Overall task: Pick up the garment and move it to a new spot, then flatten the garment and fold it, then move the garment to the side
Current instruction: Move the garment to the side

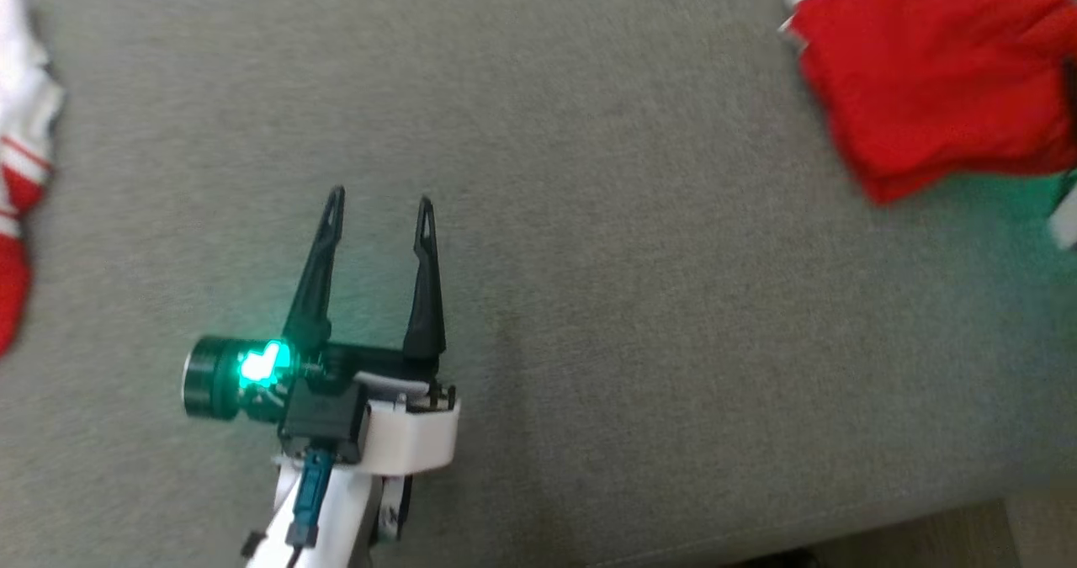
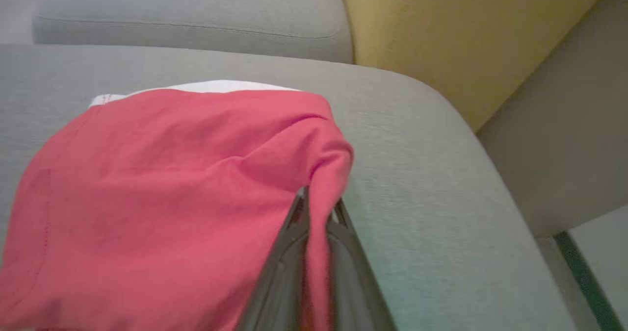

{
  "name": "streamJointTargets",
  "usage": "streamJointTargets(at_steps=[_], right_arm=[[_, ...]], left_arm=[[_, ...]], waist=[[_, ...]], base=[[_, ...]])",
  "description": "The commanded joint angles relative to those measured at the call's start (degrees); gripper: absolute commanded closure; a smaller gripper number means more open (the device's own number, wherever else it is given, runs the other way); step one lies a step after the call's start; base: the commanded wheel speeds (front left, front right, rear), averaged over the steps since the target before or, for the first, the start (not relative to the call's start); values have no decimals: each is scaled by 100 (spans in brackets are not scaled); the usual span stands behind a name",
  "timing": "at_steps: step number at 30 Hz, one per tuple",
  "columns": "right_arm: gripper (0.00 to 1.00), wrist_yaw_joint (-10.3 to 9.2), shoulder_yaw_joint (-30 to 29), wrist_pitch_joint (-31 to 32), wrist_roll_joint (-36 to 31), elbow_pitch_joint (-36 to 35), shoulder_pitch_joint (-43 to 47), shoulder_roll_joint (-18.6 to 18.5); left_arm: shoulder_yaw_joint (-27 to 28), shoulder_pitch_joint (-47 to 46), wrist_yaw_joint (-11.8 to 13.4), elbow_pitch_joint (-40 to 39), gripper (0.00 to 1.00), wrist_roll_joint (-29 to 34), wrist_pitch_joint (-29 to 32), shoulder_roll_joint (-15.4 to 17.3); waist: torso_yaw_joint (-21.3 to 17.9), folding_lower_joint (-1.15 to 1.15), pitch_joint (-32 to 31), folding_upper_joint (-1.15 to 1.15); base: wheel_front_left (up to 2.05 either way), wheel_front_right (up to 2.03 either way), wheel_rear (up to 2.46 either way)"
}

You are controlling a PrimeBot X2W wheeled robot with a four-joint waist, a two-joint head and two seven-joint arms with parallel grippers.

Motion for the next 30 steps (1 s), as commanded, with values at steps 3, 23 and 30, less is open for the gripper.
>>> streamJointTargets(at_steps=[3,23,30], right_arm=[[100,37,-111,-16,-63,65,-110,-407],[0,37,-505,-1222,-819,405,521,1098],[0,37,-843,-1248,-844,-755,1757,2081]], left_arm=[[107,-205,-47,-226,0,80,-28,80],[165,245,-87,354,0,-495,-28,-26],[409,584,-74,678,0,-707,-28,-78]], waist=[[-240,-1,350,0],[125,-1,-1063,0],[418,-1,-1776,0]], base=[[0,0,0],[0,0,0],[0,0,0]])
